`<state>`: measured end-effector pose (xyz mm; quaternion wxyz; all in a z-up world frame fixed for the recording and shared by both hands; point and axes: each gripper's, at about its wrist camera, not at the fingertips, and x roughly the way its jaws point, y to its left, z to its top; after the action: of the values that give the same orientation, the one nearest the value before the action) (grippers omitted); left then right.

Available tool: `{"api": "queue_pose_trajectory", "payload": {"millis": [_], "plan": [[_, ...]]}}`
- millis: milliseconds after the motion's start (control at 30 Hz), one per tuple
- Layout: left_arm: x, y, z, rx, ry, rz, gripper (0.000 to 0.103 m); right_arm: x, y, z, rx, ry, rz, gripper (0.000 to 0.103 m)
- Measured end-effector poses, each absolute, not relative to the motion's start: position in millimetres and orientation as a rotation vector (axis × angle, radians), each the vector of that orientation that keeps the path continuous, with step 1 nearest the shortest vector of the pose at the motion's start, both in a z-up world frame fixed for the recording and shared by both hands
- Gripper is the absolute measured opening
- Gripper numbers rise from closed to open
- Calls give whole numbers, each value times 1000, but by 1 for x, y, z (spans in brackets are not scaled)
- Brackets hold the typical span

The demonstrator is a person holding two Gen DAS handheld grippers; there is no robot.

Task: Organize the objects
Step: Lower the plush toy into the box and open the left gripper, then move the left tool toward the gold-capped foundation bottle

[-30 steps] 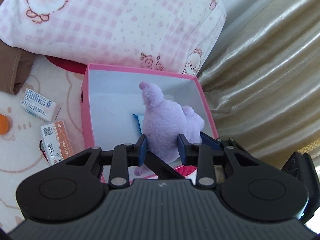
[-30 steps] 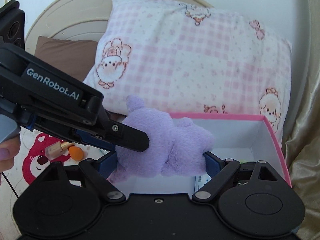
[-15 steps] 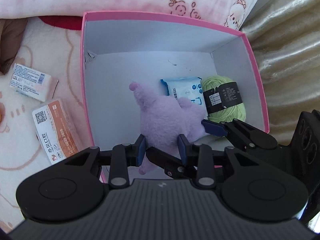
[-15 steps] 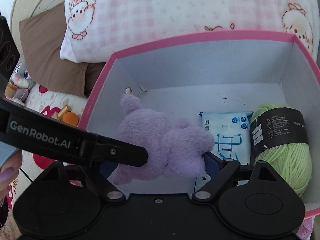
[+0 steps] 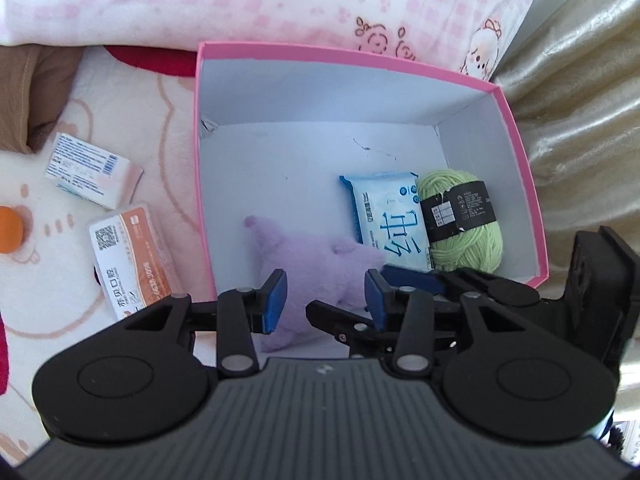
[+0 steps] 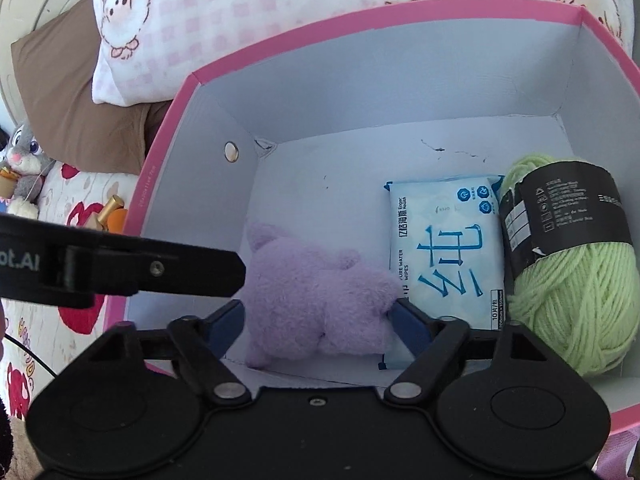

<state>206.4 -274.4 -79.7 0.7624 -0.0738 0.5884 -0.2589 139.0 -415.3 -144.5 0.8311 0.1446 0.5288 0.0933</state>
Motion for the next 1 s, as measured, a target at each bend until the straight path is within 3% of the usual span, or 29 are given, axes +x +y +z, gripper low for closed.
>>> {"api": "queue_pose_trajectory", "payload": {"millis": [100, 267, 367, 433, 600, 833, 1000], "plan": [[207, -270, -76, -198, 1261, -565, 41, 144, -412, -147, 294, 1144, 195, 59], [203, -262, -65, -228, 1221, -565, 41, 143, -405, -144, 248, 1203, 145, 58], [198, -256, -54, -217, 1205, -570, 41, 123, -388, -115, 68, 1111, 32, 60], [192, -251, -44, -183, 1194, -577, 41, 106, -378, -89, 18, 1023, 55, 67], [176, -221, -15, -159, 1168, -567, 44, 79, -356, -32, -9, 881, 126, 68], [161, -155, 16, -133, 1092, -503, 48, 61, -304, 18, -72, 809, 270, 73], [153, -100, 28, -160, 1062, -415, 49, 49, -257, 34, -305, 818, 427, 75]]}}
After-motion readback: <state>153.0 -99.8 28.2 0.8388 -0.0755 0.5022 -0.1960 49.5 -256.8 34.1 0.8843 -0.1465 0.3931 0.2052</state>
